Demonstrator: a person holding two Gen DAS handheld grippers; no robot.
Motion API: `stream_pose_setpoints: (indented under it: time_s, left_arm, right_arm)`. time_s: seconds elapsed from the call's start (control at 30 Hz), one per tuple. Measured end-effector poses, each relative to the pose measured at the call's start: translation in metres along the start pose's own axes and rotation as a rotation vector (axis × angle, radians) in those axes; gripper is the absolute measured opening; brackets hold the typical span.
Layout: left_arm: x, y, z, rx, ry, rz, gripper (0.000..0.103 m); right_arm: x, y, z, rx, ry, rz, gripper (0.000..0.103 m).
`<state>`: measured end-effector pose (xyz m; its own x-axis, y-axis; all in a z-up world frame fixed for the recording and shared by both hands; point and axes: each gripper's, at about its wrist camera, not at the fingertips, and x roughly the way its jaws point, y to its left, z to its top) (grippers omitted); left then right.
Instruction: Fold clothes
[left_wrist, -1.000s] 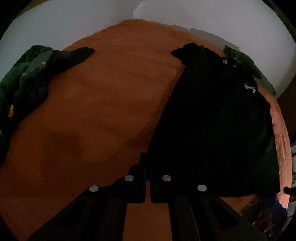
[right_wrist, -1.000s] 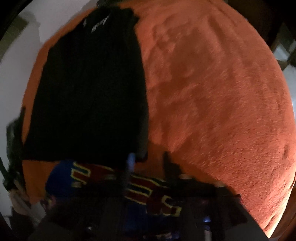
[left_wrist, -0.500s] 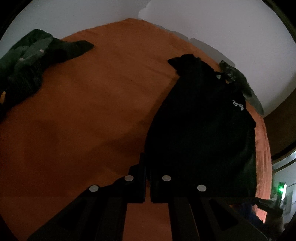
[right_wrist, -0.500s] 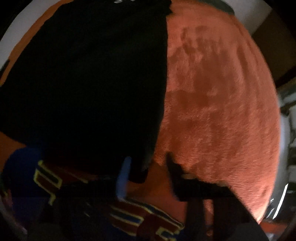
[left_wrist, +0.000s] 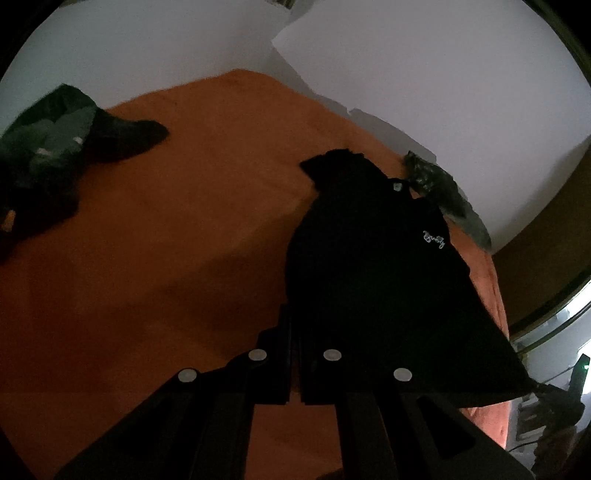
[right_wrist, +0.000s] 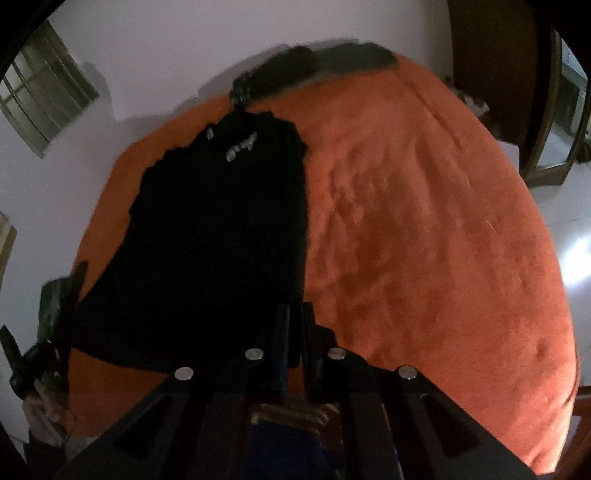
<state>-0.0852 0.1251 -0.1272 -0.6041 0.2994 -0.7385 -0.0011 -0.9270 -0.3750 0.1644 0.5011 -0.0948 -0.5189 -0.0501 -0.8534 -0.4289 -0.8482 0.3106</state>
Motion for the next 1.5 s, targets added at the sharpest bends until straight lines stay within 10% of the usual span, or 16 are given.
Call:
stream_pose_setpoints:
  time_s: [0.33, 0.5, 0.73, 0.8, 0.97, 1.2, 1.5]
  left_arm:
    - [0.031, 0.017, -0.017, -0.010, 0.223, 0.102, 0.007]
    - [0.061, 0.026, 0.001, -0.023, 0.327, 0.058, 0.069]
    - [0.127, 0.033, -0.010, 0.060, 0.496, 0.080, 0.069]
    - [0.132, 0.035, -0.015, 0.069, 0.502, 0.095, 0.068]
    - [0.121, 0.040, -0.019, 0.042, 0.438, 0.116, 0.007]
    - [0.080, 0.045, -0.020, -0.010, 0.339, 0.078, 0.006]
    - [0.066, 0.070, -0.038, -0.056, 0.378, 0.104, 0.006]
  right_arm:
    - [0.070, -0.038, -0.017, 0.098, 0.310, -0.112, 0.009]
    - [0.084, -0.043, -0.005, 0.133, 0.320, -0.064, 0.050]
    - [0.113, -0.052, 0.005, 0.137, 0.366, -0.066, 0.050]
    - [0.120, -0.053, 0.000, 0.118, 0.385, -0.081, 0.034]
    - [0.130, -0.057, -0.008, 0.143, 0.391, -0.037, 0.004]
    - [0.092, -0.043, -0.002, 0.099, 0.251, -0.041, 0.003]
    - [0.125, -0.059, -0.008, 0.171, 0.351, -0.079, 0.003]
